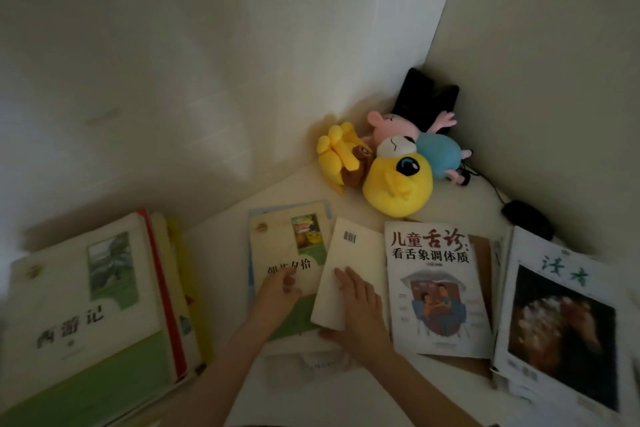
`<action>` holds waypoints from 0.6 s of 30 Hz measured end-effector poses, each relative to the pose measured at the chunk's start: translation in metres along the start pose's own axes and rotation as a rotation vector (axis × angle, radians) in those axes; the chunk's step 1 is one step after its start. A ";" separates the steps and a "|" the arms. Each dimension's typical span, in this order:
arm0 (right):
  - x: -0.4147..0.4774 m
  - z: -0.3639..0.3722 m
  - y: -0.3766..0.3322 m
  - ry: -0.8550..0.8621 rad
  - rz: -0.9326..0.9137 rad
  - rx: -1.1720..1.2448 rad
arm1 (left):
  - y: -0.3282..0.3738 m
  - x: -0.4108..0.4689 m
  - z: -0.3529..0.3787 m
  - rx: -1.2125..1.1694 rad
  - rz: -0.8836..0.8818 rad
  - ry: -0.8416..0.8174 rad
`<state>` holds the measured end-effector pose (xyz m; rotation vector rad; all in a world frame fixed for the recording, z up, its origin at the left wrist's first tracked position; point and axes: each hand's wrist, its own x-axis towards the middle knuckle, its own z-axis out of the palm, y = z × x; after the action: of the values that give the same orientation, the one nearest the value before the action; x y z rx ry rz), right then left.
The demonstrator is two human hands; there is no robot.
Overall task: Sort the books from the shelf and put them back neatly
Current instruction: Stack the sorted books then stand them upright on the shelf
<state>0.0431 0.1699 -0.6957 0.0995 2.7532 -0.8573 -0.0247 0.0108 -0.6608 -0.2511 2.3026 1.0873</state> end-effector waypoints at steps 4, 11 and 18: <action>-0.004 -0.006 0.005 -0.003 -0.049 0.011 | -0.009 0.006 0.008 -0.007 0.029 0.015; -0.006 -0.082 -0.003 0.013 -0.082 0.428 | 0.006 0.005 0.015 0.004 0.305 0.092; 0.041 -0.218 -0.038 -0.450 -0.075 0.494 | 0.078 -0.007 -0.027 0.079 0.615 0.059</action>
<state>-0.0499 0.2615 -0.5126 -0.0971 2.0995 -1.3723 -0.0612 0.0411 -0.5924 0.4966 2.5385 1.2738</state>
